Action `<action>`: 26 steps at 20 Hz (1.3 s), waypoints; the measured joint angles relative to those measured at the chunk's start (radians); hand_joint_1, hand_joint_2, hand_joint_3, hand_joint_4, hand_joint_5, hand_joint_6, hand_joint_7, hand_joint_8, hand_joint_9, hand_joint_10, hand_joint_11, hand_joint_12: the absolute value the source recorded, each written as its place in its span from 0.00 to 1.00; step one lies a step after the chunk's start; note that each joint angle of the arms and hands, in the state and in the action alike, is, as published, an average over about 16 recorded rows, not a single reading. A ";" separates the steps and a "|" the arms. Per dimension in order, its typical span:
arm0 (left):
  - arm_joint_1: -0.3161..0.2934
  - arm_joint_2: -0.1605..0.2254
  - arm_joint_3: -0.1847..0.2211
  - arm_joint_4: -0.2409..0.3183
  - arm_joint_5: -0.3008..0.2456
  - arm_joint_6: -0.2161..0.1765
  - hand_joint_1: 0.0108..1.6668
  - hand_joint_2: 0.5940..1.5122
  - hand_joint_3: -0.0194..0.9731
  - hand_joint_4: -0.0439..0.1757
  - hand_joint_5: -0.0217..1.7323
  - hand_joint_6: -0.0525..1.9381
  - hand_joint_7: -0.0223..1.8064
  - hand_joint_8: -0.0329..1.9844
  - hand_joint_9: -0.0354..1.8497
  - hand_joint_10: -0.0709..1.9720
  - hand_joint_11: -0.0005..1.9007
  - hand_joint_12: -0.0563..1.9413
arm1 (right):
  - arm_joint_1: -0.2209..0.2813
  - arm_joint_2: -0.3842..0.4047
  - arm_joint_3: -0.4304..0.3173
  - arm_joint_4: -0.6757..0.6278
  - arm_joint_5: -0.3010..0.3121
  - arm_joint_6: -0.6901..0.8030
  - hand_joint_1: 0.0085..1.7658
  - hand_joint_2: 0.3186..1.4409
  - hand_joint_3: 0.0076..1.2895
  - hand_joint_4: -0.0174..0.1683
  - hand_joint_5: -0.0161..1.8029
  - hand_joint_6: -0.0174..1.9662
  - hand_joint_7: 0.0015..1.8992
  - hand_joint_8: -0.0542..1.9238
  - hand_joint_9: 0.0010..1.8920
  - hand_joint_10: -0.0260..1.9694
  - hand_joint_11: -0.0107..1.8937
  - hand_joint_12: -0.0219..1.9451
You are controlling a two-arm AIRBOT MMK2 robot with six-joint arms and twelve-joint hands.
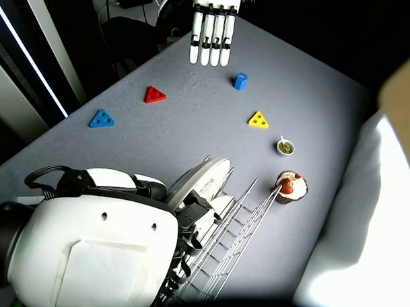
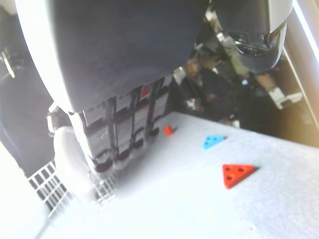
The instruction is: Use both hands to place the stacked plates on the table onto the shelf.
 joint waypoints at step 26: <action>0.000 0.003 -0.018 -0.009 0.004 0.000 0.06 0.34 0.02 0.21 0.03 0.03 0.02 0.02 0.03 0.04 0.02 0.03 | 0.018 0.006 0.035 0.090 0.241 -0.078 0.58 0.60 0.01 0.08 0.33 0.02 0.36 0.04 0.41 0.02 0.48 0.02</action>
